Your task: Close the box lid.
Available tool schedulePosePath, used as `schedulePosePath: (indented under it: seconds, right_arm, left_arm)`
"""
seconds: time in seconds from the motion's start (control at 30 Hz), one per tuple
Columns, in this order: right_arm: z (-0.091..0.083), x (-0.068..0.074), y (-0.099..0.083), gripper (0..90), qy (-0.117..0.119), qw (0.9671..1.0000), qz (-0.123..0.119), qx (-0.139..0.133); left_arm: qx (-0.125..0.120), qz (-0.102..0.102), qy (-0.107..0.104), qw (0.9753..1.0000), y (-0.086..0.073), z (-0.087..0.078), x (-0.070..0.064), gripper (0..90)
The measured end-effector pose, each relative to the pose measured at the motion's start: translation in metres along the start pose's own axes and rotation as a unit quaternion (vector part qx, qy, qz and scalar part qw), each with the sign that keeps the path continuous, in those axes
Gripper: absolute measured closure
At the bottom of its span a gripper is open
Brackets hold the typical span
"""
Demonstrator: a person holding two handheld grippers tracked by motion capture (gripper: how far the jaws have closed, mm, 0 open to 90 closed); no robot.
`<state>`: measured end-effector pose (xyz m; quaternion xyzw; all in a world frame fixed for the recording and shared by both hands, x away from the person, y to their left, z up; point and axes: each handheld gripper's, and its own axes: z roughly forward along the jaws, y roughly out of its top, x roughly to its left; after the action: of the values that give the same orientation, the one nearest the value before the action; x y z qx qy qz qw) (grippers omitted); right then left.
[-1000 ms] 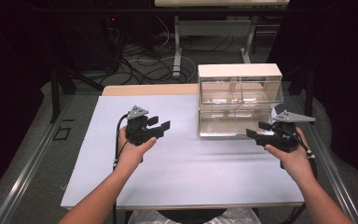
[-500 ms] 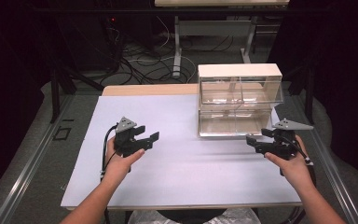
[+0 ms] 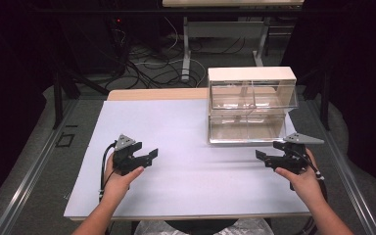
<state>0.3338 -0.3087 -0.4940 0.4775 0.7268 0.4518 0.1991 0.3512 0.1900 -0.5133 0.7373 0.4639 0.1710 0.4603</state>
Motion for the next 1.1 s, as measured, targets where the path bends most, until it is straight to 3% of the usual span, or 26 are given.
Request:
schedulePosePath:
  seconds: [0.23,0.4,0.63,0.93,1.1]
  right_arm:
    - [0.006,-0.004,-0.012,16.0,-0.011,0.9999,0.002,-0.006]
    - [0.008,-0.007,-0.019,15.9,-0.016,0.9998,-0.006,-0.008]
    - [0.012,-0.012,-0.03,15.8,-0.012,0.9999,0.006,-0.003]
    - [0.017,-0.014,-0.039,15.8,-0.026,0.9995,0.014,0.008]
    - [0.019,-0.013,-0.041,15.8,-0.031,0.9993,0.006,0.019]
  left_arm:
    - [-0.003,-0.018,0.01,0.9998,-0.01,0.001,0.009,20.2]
    - [-0.006,-0.019,0.019,0.9996,-0.013,0.001,0.015,16.3]
    - [-0.005,-0.02,0.028,0.9994,-0.016,0.001,0.021,11.4]
    - [0.003,-0.03,0.023,0.9993,-0.021,0.003,0.025,7.4]
    - [0.016,-0.03,0.02,0.9992,-0.025,0.007,0.025,6.0]
